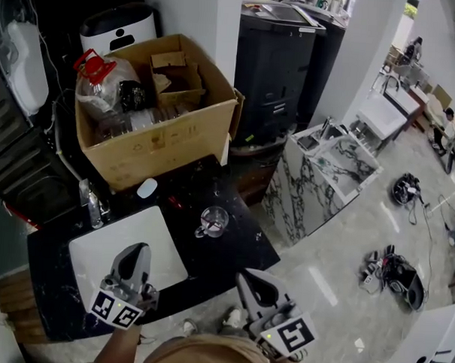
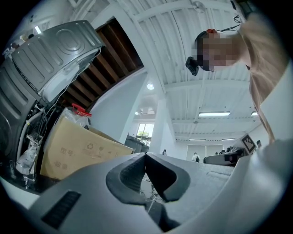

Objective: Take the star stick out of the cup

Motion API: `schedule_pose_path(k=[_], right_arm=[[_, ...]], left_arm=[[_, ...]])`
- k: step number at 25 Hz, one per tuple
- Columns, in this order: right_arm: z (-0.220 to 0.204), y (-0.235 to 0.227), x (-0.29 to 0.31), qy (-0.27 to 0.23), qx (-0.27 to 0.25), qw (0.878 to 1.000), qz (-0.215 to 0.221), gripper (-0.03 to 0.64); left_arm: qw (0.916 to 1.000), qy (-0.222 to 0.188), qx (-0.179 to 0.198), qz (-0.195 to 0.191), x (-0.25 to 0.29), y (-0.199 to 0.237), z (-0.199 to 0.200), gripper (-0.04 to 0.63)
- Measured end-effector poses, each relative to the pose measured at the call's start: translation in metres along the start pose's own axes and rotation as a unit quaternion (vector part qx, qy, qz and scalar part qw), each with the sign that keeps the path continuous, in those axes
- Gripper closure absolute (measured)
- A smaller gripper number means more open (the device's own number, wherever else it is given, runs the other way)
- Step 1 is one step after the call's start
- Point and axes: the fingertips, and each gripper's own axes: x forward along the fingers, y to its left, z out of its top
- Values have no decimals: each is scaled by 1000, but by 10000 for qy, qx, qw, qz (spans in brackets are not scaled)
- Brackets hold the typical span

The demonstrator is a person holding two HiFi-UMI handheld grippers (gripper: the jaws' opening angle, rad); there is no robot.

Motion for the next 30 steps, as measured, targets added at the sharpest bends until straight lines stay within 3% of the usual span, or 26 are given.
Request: schedule_pose_path(k=[20,30], right_arm=[[-7,-15,-23,30,92,9994,-319,618],[-11,-19,-29,69,91,9991,-404,618]], left_arm=[[9986,495,134,-112,36,12,-39,594],[9972,738,119,6,46,25,-66,592]])
